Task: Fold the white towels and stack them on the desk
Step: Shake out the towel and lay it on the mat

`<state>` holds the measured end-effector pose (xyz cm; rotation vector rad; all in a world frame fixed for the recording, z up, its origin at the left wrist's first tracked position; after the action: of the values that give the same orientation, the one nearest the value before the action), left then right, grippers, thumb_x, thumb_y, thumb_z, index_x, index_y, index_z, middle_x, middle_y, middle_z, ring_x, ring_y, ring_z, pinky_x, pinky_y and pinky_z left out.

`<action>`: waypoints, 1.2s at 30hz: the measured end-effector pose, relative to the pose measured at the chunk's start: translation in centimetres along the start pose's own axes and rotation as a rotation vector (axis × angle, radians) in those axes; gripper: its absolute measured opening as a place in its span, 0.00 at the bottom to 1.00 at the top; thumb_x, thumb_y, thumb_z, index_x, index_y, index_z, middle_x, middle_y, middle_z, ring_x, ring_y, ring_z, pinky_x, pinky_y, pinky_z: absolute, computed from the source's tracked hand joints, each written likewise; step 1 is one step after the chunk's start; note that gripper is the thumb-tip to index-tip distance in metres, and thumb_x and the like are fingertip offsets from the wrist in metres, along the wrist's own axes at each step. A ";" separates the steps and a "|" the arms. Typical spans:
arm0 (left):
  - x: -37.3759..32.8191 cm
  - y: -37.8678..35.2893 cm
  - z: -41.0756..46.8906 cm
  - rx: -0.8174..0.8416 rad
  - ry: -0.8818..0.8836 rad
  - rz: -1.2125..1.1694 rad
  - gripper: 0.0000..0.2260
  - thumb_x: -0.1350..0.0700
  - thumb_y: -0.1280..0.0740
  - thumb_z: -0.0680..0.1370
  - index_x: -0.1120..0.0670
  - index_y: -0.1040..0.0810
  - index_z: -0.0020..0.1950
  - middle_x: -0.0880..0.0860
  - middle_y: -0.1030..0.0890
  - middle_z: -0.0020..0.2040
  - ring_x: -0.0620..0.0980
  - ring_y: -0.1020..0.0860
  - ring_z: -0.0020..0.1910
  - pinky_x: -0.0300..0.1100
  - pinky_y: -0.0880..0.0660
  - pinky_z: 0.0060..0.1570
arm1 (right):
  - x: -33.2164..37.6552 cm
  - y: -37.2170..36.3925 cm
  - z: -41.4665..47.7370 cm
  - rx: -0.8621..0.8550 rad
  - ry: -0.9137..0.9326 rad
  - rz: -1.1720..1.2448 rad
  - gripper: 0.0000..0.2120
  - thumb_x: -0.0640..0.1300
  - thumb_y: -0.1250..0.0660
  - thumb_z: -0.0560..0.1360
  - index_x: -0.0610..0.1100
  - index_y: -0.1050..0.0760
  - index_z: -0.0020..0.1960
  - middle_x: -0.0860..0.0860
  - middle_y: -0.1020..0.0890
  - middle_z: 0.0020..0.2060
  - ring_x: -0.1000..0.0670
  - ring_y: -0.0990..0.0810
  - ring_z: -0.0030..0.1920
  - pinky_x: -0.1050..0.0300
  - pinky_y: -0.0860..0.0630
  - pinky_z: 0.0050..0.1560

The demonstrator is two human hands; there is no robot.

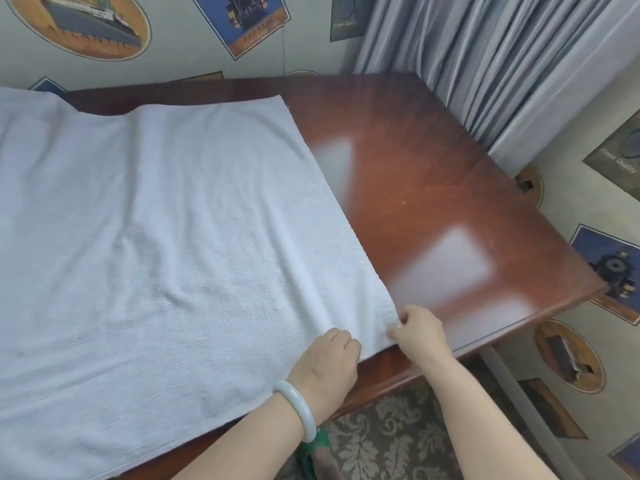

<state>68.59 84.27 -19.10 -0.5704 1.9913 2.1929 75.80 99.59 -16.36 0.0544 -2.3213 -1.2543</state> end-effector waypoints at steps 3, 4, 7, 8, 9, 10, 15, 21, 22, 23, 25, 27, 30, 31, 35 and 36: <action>1.1 0.7 0.1 0.126 0.050 -0.145 0.05 0.60 0.36 0.77 0.55 0.20 0.47 0.51 0.23 0.46 0.50 0.25 0.49 0.38 0.27 0.50 | -2.1 1.5 0.5 0.033 -0.097 0.155 0.09 0.39 0.26 0.68 0.45 0.26 0.35 0.51 0.24 0.31 0.49 0.26 0.35 0.57 0.32 0.34; 1.8 1.7 0.0 0.127 0.093 -0.267 0.07 0.58 0.38 0.80 0.56 0.20 0.51 0.52 0.23 0.49 0.49 0.26 0.52 0.39 0.29 0.56 | -2.6 1.5 0.6 0.054 -0.105 0.190 0.09 0.39 0.25 0.68 0.45 0.25 0.35 0.51 0.23 0.32 0.49 0.25 0.36 0.56 0.31 0.36; 5.8 3.9 -1.2 -0.268 0.277 -0.348 0.12 0.56 0.41 0.78 0.57 0.20 0.52 0.53 0.23 0.49 0.49 0.27 0.52 0.36 0.31 0.59 | -2.7 1.2 0.9 0.098 -0.070 0.221 0.07 0.42 0.25 0.70 0.45 0.22 0.37 0.51 0.21 0.33 0.50 0.25 0.37 0.56 0.29 0.38; 7.6 4.2 -2.0 -0.341 0.335 -0.225 0.14 0.54 0.42 0.77 0.58 0.20 0.53 0.54 0.22 0.51 0.52 0.26 0.53 0.41 0.30 0.59 | -2.6 1.0 0.9 0.106 -0.058 0.239 0.08 0.44 0.26 0.72 0.45 0.22 0.37 0.52 0.22 0.32 0.50 0.25 0.36 0.56 0.29 0.38; 9.3 4.3 -2.9 -0.327 0.409 -0.106 0.17 0.52 0.43 0.76 0.59 0.21 0.56 0.56 0.22 0.54 0.56 0.24 0.54 0.47 0.28 0.59 | -2.5 0.9 1.1 0.105 -0.050 0.254 0.09 0.46 0.28 0.74 0.44 0.22 0.37 0.53 0.23 0.31 0.51 0.26 0.35 0.56 0.31 0.37; 10.6 4.1 -3.8 -0.245 0.482 -0.006 0.21 0.50 0.44 0.76 0.61 0.21 0.60 0.58 0.22 0.58 0.59 0.23 0.57 0.51 0.28 0.60 | -2.6 0.8 1.2 0.088 -0.038 0.253 0.10 0.47 0.29 0.75 0.44 0.22 0.37 0.53 0.23 0.31 0.51 0.27 0.35 0.56 0.32 0.36; 11.9 2.2 -7.5 -0.027 0.477 0.234 0.29 0.44 0.49 0.80 0.56 0.39 0.78 0.53 0.39 0.79 0.52 0.41 0.78 0.58 0.44 0.73 | -3.8 1.4 1.5 -0.123 -0.015 0.123 0.09 0.44 0.31 0.76 0.43 0.23 0.38 0.47 0.20 0.34 0.46 0.23 0.39 0.52 0.29 0.38; 11.8 1.5 -7.3 -0.022 0.523 0.249 0.29 0.44 0.52 0.82 0.56 0.43 0.80 0.53 0.46 0.81 0.52 0.47 0.79 0.58 0.46 0.74 | 3.2 -1.2 -0.6 -0.434 0.458 -0.357 0.09 0.39 0.28 0.72 0.40 0.24 0.50 0.43 0.21 0.48 0.41 0.26 0.47 0.47 0.29 0.48; 11.8 1.5 -7.3 -0.019 0.526 0.246 0.29 0.44 0.52 0.82 0.56 0.43 0.80 0.53 0.46 0.81 0.52 0.48 0.79 0.57 0.46 0.74 | 5.6 -3.1 -1.0 -0.424 0.600 -0.329 0.12 0.38 0.29 0.72 0.39 0.23 0.55 0.42 0.21 0.53 0.39 0.24 0.52 0.46 0.27 0.52; 11.8 1.5 -7.3 -0.017 0.519 0.239 0.29 0.44 0.51 0.82 0.56 0.43 0.80 0.53 0.45 0.81 0.52 0.47 0.79 0.57 0.46 0.73 | 7.8 -5.4 -1.3 -0.379 0.744 -0.314 0.15 0.39 0.33 0.74 0.39 0.23 0.60 0.42 0.21 0.59 0.39 0.23 0.58 0.46 0.27 0.57; 11.9 1.9 -7.4 -0.013 0.479 0.227 0.28 0.44 0.50 0.81 0.57 0.39 0.78 0.53 0.43 0.80 0.52 0.43 0.78 0.56 0.45 0.73 | 10.7 -9.7 -1.4 -0.230 0.904 -0.361 0.22 0.45 0.42 0.77 0.40 0.28 0.69 0.44 0.27 0.70 0.43 0.29 0.70 0.47 0.36 0.69; 13.3 2.8 -8.6 -0.008 0.498 0.248 0.27 0.44 0.49 0.81 0.56 0.35 0.77 0.54 0.40 0.79 0.53 0.39 0.77 0.56 0.44 0.72 | 11.0 -11.5 -0.1 -0.154 0.903 -0.435 0.26 0.52 0.47 0.80 0.45 0.36 0.77 0.48 0.37 0.77 0.47 0.38 0.76 0.45 0.47 0.74; 18.5 4.6 -14.6 -0.076 0.781 0.309 0.28 0.41 0.56 0.83 0.51 0.37 0.78 0.52 0.39 0.79 0.53 0.40 0.77 0.61 0.47 0.72 | 8.8 -10.9 1.6 -0.207 0.828 -0.520 0.28 0.58 0.51 0.81 0.52 0.45 0.80 0.53 0.45 0.79 0.50 0.47 0.79 0.40 0.53 0.76; 20.0 5.2 -17.4 -0.087 0.881 0.311 0.29 0.40 0.60 0.82 0.50 0.38 0.78 0.52 0.39 0.79 0.52 0.41 0.77 0.63 0.48 0.72 | 8.2 -10.5 1.8 -0.218 0.813 -0.544 0.29 0.59 0.52 0.81 0.53 0.46 0.80 0.53 0.45 0.79 0.50 0.48 0.79 0.38 0.53 0.76; 19.6 6.4 -24.4 -0.115 1.005 0.294 0.29 0.41 0.61 0.83 0.51 0.36 0.78 0.52 0.38 0.79 0.52 0.40 0.76 0.68 0.44 0.69 | 5.4 -9.3 2.0 -0.168 0.750 -0.595 0.29 0.62 0.60 0.81 0.55 0.49 0.80 0.55 0.47 0.80 0.52 0.52 0.79 0.36 0.51 0.75; 18.1 6.0 -24.8 -0.127 0.990 0.298 0.29 0.42 0.61 0.83 0.52 0.36 0.77 0.52 0.38 0.78 0.53 0.39 0.76 0.68 0.42 0.69 | 4.4 -9.0 1.9 -0.158 0.737 -0.603 0.30 0.63 0.61 0.81 0.55 0.48 0.80 0.56 0.48 0.80 0.53 0.53 0.79 0.36 0.51 0.74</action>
<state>54.60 56.33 -21.49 -1.7536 2.4562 2.4777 69.40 94.73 -22.56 1.0391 -1.5901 -1.3657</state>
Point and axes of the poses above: each hand's wrist, its own z-axis towards the middle knuckle, its own y-axis out of the back of the hand, x = y × z, the point moved 3 cm from there along z, towards the middle knuckle
